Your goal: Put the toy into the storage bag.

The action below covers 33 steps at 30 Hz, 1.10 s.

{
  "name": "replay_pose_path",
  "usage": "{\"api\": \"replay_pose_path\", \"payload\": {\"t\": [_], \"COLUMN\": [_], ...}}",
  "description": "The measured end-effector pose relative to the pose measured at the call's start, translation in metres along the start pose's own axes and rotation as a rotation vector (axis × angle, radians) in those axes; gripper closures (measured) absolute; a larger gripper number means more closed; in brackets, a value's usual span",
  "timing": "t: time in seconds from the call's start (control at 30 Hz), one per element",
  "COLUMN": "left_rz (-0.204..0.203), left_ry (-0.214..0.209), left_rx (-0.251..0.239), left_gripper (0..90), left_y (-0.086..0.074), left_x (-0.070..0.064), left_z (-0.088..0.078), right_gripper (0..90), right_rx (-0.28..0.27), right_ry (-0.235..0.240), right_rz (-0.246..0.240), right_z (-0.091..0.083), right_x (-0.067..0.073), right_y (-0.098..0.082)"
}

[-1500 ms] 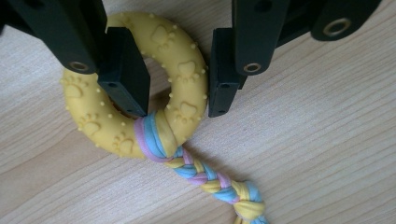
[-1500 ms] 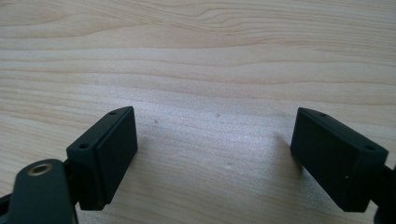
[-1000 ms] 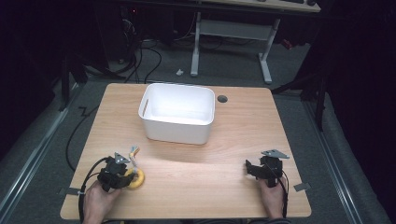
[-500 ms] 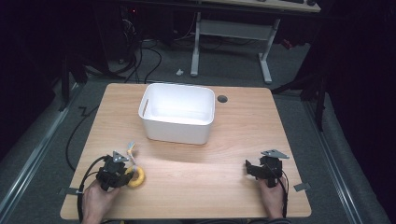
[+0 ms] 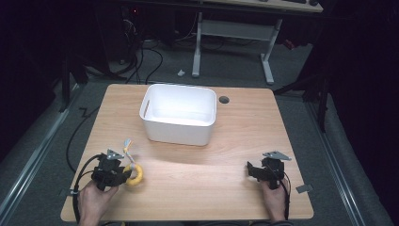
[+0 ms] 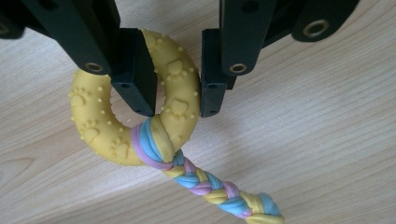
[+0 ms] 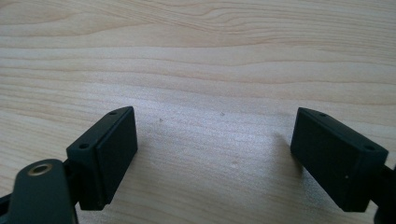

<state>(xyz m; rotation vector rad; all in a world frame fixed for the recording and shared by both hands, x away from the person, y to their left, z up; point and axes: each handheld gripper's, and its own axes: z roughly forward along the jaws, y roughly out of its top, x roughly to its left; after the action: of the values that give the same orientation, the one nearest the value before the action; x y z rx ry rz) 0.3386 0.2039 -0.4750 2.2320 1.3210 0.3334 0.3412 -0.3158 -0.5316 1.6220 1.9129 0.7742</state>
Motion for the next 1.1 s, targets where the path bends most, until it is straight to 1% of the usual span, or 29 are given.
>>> {"api": "replay_pose_path", "payload": {"t": [0.17, 0.3, 0.33, 0.37, 0.4, 0.43, 0.6, 0.8, 1.0, 1.1], "left_rz": [-0.008, -0.004, -0.012, -0.012, -0.015, -0.02, -0.026, -0.02, -0.03, -0.043], "left_ry": [-0.003, -0.009, -0.024, -0.024, -0.036, -0.039, -0.037, -0.04, -0.035, -0.053], "left_rx": [-0.016, -0.02, -0.033, -0.033, -0.036, -0.041, -0.047, -0.053, -0.074, -0.092], "left_gripper": [67.6, 67.7, 67.6, 67.7, 67.7, 67.7, 67.7, 67.7, 67.7, 67.7], "left_y": [0.004, 0.009, 0.011, 0.011, 0.012, 0.013, 0.02, 0.028, 0.034, 0.036], "left_x": [0.002, 0.002, 0.002, 0.002, 0.003, 0.003, 0.004, 0.006, 0.01, 0.013], "left_z": [-0.005, -0.009, -0.012, -0.012, -0.013, -0.014, -0.02, -0.027, -0.039, -0.045], "right_gripper": [14.6, 14.6, 14.6, 14.6, 14.6, 14.6, 14.6, 14.6, 14.6, 14.6], "right_rx": [0.001, 0.003, 0.002, 0.002, 0.001, 0.001, 0.001, 0.001, -0.001, -0.001], "right_ry": [0.001, 0.0, -0.002, -0.002, -0.002, -0.002, -0.004, -0.005, -0.004, -0.004], "right_rz": [0.0, -0.001, -0.002, -0.002, -0.001, -0.001, 0.001, 0.001, -0.001, -0.001], "right_z": [0.0, 0.0, 0.0, 0.0, 0.0, 0.0, 0.0, 0.0, 0.0, 0.0], "right_x": [0.0, 0.0, 0.0, 0.0, 0.0, 0.0, 0.001, 0.001, 0.0, 0.0], "right_y": [0.0, 0.0, 0.0, 0.0, 0.0, 0.0, 0.0, 0.0, 0.0, 0.0]}}
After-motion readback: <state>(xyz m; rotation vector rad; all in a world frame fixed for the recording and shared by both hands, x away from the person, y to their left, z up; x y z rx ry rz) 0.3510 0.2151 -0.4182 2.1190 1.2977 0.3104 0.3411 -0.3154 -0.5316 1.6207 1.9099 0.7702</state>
